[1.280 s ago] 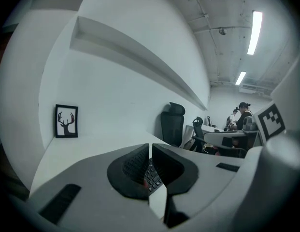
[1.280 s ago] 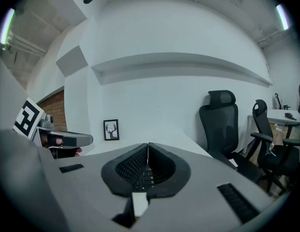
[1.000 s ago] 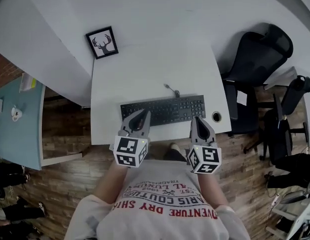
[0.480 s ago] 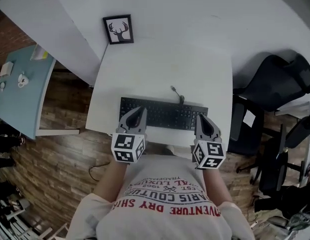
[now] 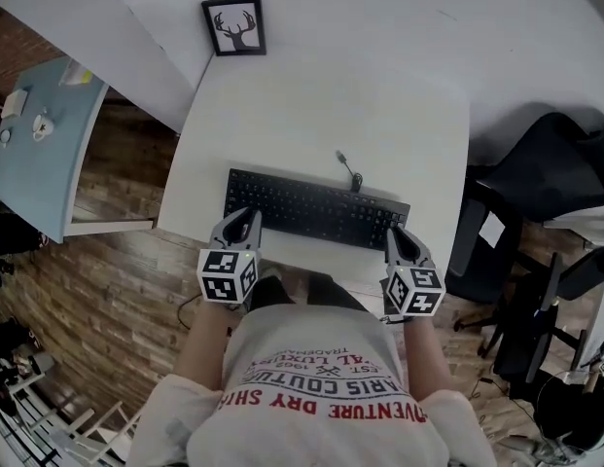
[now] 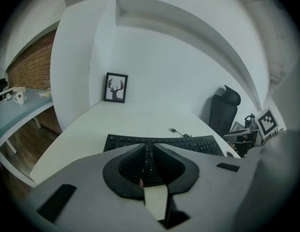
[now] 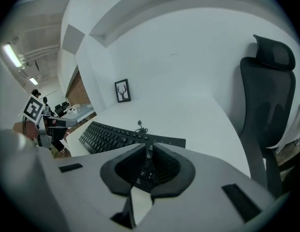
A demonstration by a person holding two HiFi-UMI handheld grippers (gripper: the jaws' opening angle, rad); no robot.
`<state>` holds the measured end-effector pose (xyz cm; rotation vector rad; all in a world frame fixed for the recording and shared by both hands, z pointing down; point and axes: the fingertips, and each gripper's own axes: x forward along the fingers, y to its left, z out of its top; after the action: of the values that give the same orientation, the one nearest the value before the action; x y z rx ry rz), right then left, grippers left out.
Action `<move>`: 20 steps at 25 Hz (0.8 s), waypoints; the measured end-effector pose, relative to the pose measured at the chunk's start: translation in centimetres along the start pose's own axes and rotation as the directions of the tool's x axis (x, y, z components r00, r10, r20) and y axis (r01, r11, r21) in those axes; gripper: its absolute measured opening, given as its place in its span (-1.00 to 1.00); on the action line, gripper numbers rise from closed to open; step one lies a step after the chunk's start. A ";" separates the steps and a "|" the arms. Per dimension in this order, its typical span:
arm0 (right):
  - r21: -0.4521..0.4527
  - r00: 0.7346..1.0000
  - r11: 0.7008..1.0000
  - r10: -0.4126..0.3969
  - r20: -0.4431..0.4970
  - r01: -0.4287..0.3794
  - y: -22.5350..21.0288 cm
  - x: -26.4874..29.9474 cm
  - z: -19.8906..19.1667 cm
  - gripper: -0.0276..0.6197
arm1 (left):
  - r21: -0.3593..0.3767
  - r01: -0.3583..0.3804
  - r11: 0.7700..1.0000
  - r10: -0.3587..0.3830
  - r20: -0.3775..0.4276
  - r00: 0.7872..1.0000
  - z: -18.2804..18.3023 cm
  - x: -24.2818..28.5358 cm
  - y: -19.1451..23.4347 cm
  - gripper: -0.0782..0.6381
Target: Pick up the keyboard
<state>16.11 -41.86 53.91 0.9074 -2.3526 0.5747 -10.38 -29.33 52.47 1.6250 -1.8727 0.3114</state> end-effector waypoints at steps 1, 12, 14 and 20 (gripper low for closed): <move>0.009 1.000 1.000 0.004 -0.015 -0.004 -0.5 0.3 -0.6 -0.82 | -0.006 -0.009 1.000 0.009 -0.016 1.000 -0.5 0.2 0.8 -0.66; 0.119 0.987 0.993 0.035 -0.159 -0.016 -4.6 3.1 -5.2 -0.15 | -0.128 -0.026 0.991 0.007 -0.151 0.989 -3.6 4.2 7.9 -0.05; 0.152 0.981 0.987 0.073 -0.180 -0.046 -4.4 3.7 -5.4 -0.15 | -0.141 -0.014 0.990 -0.012 -0.177 0.984 -3.7 4.9 8.7 -0.04; 0.200 0.965 0.972 0.163 -0.207 -0.121 -4.2 4.7 -5.7 -0.15 | -0.163 0.077 0.984 -0.117 -0.253 0.960 -4.7 6.3 9.0 -0.04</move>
<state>18.09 -43.78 62.03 0.7135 -2.1985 0.9189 -17.73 -29.89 61.88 1.4886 -1.5737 0.3162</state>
